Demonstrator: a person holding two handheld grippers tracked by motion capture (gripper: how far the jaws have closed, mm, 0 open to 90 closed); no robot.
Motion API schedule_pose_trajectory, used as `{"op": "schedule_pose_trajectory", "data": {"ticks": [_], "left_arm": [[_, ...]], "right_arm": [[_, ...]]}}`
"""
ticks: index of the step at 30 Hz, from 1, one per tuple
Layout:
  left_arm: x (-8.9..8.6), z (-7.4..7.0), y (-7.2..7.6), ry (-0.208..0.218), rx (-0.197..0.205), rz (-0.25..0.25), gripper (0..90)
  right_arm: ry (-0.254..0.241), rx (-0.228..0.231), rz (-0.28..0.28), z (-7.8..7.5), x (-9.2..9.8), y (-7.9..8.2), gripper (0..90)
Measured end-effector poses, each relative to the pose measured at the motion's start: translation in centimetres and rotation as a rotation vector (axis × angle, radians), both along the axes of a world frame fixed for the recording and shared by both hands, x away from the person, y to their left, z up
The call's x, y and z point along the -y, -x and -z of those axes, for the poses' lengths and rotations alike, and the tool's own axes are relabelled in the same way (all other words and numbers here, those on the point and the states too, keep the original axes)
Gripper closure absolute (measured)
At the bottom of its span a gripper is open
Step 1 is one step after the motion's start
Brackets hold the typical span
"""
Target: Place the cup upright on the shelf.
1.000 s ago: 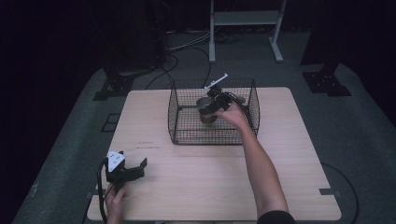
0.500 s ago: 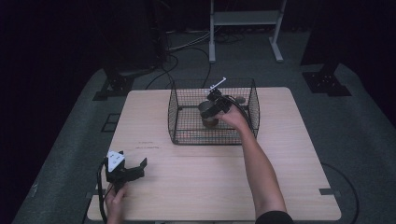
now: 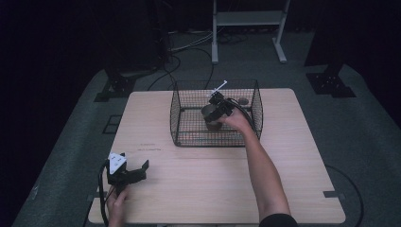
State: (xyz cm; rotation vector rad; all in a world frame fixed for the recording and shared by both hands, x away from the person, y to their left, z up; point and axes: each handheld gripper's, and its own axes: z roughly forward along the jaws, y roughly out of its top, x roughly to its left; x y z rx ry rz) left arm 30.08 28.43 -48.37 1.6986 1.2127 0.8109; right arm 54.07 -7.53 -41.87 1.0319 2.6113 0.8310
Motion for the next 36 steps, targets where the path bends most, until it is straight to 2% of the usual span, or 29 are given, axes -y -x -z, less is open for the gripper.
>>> {"op": "schedule_pose_trajectory", "data": {"ticks": [3, 15, 24, 25, 34, 36], "left_arm": [[0.10, 0.00, 0.00, -0.011, 0.000, 0.001, 0.0], [0.02, 0.00, 0.00, -0.007, 0.001, 0.001, 0.0], [0.02, 0.00, 0.00, -0.006, 0.001, 0.001, 0.0], [0.01, 0.00, 0.00, -0.006, 0.001, 0.000, 0.0], [0.02, -0.01, 0.01, -0.007, 0.000, 0.001, 0.0], [0.01, 0.00, 0.00, -0.004, 0.000, 0.000, 0.0]], "right_arm": [[0.002, 0.001, -0.002, 0.02, -0.01, 0.05, 17.3], [0.044, 0.002, -0.013, -0.06, 0.01, 0.30, 14.0], [0.050, 0.002, -0.014, -0.15, 0.09, 0.51, 13.2], [0.064, 0.010, -0.023, -0.17, -0.01, 0.60, 13.2], [0.063, 0.011, -0.028, -0.28, -0.20, 0.79, 11.5], [0.049, 0.007, -0.022, -0.38, -0.18, 0.77, 9.6]]}}
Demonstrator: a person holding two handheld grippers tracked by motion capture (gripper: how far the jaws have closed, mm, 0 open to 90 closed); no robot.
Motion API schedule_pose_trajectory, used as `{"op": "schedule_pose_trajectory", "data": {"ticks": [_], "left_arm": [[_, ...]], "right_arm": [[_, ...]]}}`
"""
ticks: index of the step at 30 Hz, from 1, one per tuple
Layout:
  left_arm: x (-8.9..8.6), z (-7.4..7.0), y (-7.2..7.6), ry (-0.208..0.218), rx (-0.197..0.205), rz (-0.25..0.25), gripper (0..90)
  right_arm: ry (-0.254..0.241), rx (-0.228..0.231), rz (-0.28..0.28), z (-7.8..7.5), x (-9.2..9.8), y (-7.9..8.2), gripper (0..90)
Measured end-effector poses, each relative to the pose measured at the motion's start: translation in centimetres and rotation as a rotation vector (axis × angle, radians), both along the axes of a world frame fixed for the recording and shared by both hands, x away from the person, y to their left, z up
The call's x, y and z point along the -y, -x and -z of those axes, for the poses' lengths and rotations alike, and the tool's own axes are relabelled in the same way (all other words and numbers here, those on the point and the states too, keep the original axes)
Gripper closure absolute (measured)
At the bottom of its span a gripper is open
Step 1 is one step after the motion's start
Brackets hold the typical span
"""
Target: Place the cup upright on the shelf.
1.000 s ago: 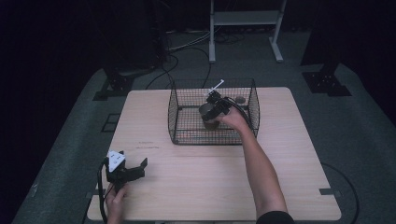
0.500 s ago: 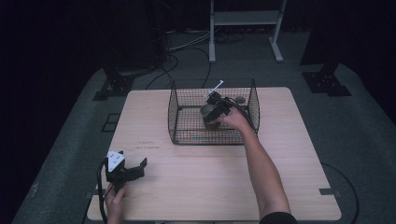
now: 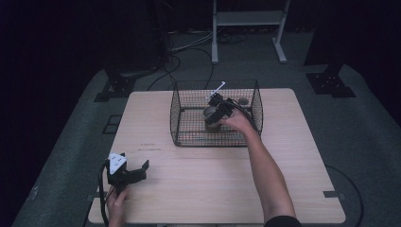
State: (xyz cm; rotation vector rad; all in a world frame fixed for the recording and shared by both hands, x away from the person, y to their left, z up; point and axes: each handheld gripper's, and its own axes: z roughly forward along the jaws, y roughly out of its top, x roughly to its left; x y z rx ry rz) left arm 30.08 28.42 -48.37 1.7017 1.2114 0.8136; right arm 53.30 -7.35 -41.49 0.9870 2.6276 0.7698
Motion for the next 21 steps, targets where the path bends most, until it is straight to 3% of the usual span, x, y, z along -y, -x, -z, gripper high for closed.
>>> {"op": "schedule_pose_trajectory", "data": {"ticks": [10, 15, 21], "left_arm": [[0.0, 0.0, 0.0, -0.002, -0.002, 0.001, 0.0], [0.0, 0.0, 0.0, -0.002, -0.007, -0.001, 0.0], [0.0, 0.0, 0.0, -0.007, -0.009, -0.001, 0.0]], "right_arm": [[-0.014, 0.030, 0.009, -0.7, 0.2, 0.1, 8.0], [-0.076, 0.044, 0.022, -1.7, 0.7, 0.2, 7.9], [-0.115, 0.060, 0.019, -2.7, 1.1, 0.7, 6.9]]}}
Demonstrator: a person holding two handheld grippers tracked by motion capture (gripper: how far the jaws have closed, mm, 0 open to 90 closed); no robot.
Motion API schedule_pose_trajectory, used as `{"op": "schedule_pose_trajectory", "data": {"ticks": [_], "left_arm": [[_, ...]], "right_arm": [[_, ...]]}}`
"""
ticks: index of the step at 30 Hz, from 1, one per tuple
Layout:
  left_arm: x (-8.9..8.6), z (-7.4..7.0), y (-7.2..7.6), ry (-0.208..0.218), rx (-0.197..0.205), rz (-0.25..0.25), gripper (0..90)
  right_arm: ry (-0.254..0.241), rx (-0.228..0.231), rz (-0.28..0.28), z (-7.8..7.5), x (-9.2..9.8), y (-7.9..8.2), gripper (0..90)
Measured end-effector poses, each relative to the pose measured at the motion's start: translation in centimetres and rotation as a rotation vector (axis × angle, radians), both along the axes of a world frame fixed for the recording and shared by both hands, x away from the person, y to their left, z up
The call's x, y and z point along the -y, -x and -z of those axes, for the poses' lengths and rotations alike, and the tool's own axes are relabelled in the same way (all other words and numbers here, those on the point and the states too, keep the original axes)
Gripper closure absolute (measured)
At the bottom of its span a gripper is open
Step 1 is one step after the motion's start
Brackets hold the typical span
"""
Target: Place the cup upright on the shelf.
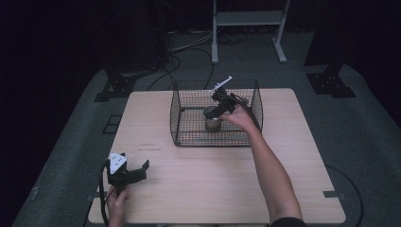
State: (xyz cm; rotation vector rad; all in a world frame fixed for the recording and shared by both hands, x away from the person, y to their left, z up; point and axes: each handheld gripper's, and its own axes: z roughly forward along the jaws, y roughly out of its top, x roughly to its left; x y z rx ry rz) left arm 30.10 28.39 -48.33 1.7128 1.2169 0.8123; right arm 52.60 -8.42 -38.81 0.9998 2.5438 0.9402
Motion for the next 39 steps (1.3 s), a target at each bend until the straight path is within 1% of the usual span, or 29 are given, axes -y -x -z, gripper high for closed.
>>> {"op": "schedule_pose_trajectory", "data": {"ticks": [2, 3, 4, 6, 7, 12, 14, 15, 16, 17, 21, 24, 26, 27, 29, 31, 32, 33, 39], "left_arm": [[0.0, 0.0, 0.0, 0.003, 0.001, -0.001, 0.0], [0.0, 0.0, -0.1, 0.006, 0.002, -0.002, 0.0], [0.0, 0.0, -0.1, 0.003, -0.002, -0.002, 0.0], [0.0, 0.0, -0.1, 0.004, 0.002, -0.002, 0.0], [0.1, 0.0, -0.1, 0.000, 0.003, 0.000, 0.0], [0.1, 0.0, -0.1, -0.008, -0.003, 0.002, 0.0], [0.1, 0.0, -0.1, -0.010, -0.003, 0.003, 0.0], [0.1, 0.0, -0.1, -0.011, -0.001, 0.004, 0.0], [0.1, 0.0, -0.1, -0.012, 0.000, 0.004, 0.0], [0.1, 0.0, -0.1, -0.012, 0.000, 0.005, 0.0], [0.1, 0.0, 0.0, -0.013, -0.001, 0.006, 0.0], [0.1, 0.0, -0.1, -0.013, -0.001, 0.007, 0.0], [0.1, 0.0, -0.1, -0.015, 0.002, 0.008, 0.0], [0.1, 0.0, -0.1, -0.016, 0.002, 0.009, 0.0], [0.1, 0.0, 0.0, -0.018, 0.000, 0.009, 0.0], [0.1, 0.0, -0.1, -0.017, 0.000, 0.008, 0.0], [0.1, 0.0, -0.1, -0.017, 0.001, 0.008, 0.0], [0.1, 0.0, -0.1, -0.017, 0.000, 0.008, 0.0], [0.2, 0.1, -0.1, -0.019, -0.002, 0.007, 0.0]], "right_arm": [[-0.009, 0.001, -0.002, -0.2, 0.0, 0.1, 6.9], [-0.021, 0.006, -0.003, -0.5, 0.1, 0.3, 6.9], [-0.045, 0.014, -0.013, -1.1, 0.2, 0.7, 7.0], [-0.053, 0.020, -0.018, -1.3, 0.3, 0.8, 7.0], [-0.070, 0.029, -0.029, -1.9, 0.6, 1.2, 6.9], [-0.091, 0.037, -0.049, -2.9, 1.0, 2.1, 7.0], [-0.095, 0.036, -0.048, -3.0, 1.1, 2.2, 6.9], [-0.110, 0.031, -0.053, -3.4, 1.3, 2.7, 7.0], [-0.110, 0.031, -0.053, -3.4, 1.3, 2.7, 7.0], [-0.115, 0.037, -0.057, -3.6, 1.6, 3.1, 7.0], [-0.115, 0.041, -0.052, -3.9, 2.1, 3.7, 7.0], [-0.127, 0.030, -0.044, -4.0, 2.9, 4.3, 7.0], [-0.141, 0.036, -0.041, -4.1, 3.7, 4.9, 7.0], [-0.141, 0.036, -0.041, -4.1, 3.7, 4.9, 7.0], [-0.151, 0.030, -0.036, -4.2, 4.3, 5.3, 7.0], [-0.151, 0.027, -0.038, -4.3, 4.6, 5.5, 7.0], [-0.161, 0.031, -0.039, -4.4, 5.0, 5.8, 7.0], [-0.161, 0.031, -0.039, -4.4, 5.0, 5.8, 7.0], [-0.171, 0.031, -0.055, -4.2, 5.8, 7.1, 7.0]]}}
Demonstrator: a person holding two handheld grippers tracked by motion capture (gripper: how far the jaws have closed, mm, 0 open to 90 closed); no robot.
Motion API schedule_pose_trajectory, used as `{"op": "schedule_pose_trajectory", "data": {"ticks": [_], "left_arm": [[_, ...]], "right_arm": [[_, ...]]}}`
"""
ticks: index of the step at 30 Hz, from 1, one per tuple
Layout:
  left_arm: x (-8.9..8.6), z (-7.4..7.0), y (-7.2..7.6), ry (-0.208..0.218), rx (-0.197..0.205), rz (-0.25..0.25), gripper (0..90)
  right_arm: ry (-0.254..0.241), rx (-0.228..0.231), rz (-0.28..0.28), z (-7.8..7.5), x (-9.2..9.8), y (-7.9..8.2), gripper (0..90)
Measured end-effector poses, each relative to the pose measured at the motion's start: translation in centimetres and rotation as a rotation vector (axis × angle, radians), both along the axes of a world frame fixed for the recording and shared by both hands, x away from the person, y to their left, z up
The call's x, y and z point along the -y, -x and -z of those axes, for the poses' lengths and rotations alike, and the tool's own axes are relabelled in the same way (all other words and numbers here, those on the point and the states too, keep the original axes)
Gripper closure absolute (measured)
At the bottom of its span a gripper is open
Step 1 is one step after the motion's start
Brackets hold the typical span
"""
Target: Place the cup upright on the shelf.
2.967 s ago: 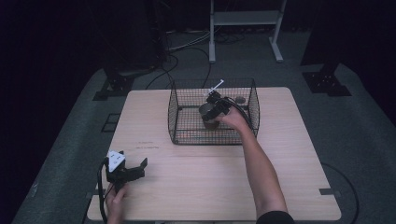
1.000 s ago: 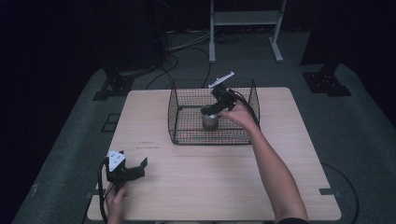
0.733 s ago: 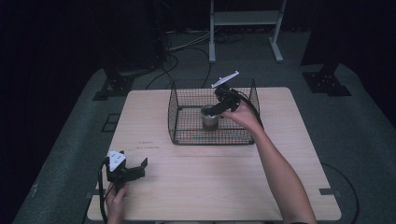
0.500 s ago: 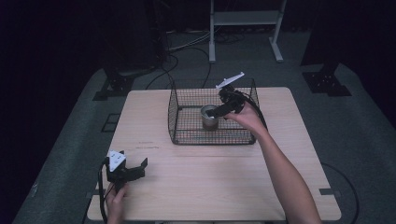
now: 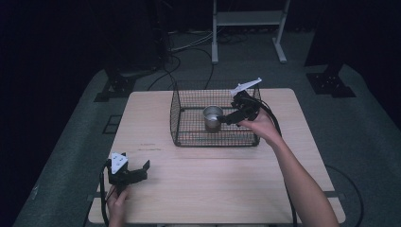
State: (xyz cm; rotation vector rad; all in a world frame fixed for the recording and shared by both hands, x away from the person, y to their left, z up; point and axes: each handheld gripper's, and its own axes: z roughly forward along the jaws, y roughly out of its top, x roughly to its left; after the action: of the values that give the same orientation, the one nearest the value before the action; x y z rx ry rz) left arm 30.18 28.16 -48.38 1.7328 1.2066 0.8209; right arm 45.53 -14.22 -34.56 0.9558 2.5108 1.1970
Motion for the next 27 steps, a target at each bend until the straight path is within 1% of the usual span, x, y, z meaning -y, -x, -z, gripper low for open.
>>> {"op": "schedule_pose_trajectory", "data": {"ticks": [3, 5, 7, 13, 15, 16, 17, 18, 19, 27], "left_arm": [[0.0, 0.0, 0.0, -0.001, -0.001, -0.001, 0.0], [0.0, 0.0, 0.0, 0.000, 0.001, -0.001, 0.0], [0.0, 0.0, 0.0, -0.001, 0.001, -0.001, 0.0], [0.0, 0.0, 0.0, -0.003, 0.001, -0.001, 0.0], [0.0, 0.0, 0.0, -0.001, 0.002, -0.002, 0.0], [0.0, 0.0, 0.0, -0.001, 0.002, -0.002, 0.0], [0.0, 0.0, 0.0, 0.001, 0.003, -0.002, 0.0], [0.0, 0.0, 0.0, 0.001, 0.003, -0.002, 0.0], [0.1, 0.0, 0.0, 0.002, 0.004, -0.003, 0.0], [0.0, 0.0, 0.0, -0.002, 0.003, -0.003, 0.0]], "right_arm": [[0.013, 0.003, -0.016, 0.3, 0.3, 0.8, 7.0], [0.008, -0.005, -0.026, 0.4, 0.5, 1.2, 7.0], [0.016, -0.004, -0.033, 0.5, 0.6, 1.6, 7.0], [-0.001, -0.009, -0.044, 0.7, 1.1, 2.5, 7.0], [-0.012, -0.002, -0.055, 0.8, 1.4, 3.1, 7.0], [-0.012, -0.002, -0.055, 0.8, 1.4, 3.1, 7.0], [-0.013, 0.001, -0.065, 0.9, 1.5, 3.5, 7.0], [-0.013, 0.001, -0.065, 0.9, 1.5, 3.5, 7.0], [-0.022, 0.000, -0.065, 0.9, 1.7, 3.9, 7.0], [-0.029, -0.006, -0.065, 1.3, 2.5, 5.0, 7.0]]}}
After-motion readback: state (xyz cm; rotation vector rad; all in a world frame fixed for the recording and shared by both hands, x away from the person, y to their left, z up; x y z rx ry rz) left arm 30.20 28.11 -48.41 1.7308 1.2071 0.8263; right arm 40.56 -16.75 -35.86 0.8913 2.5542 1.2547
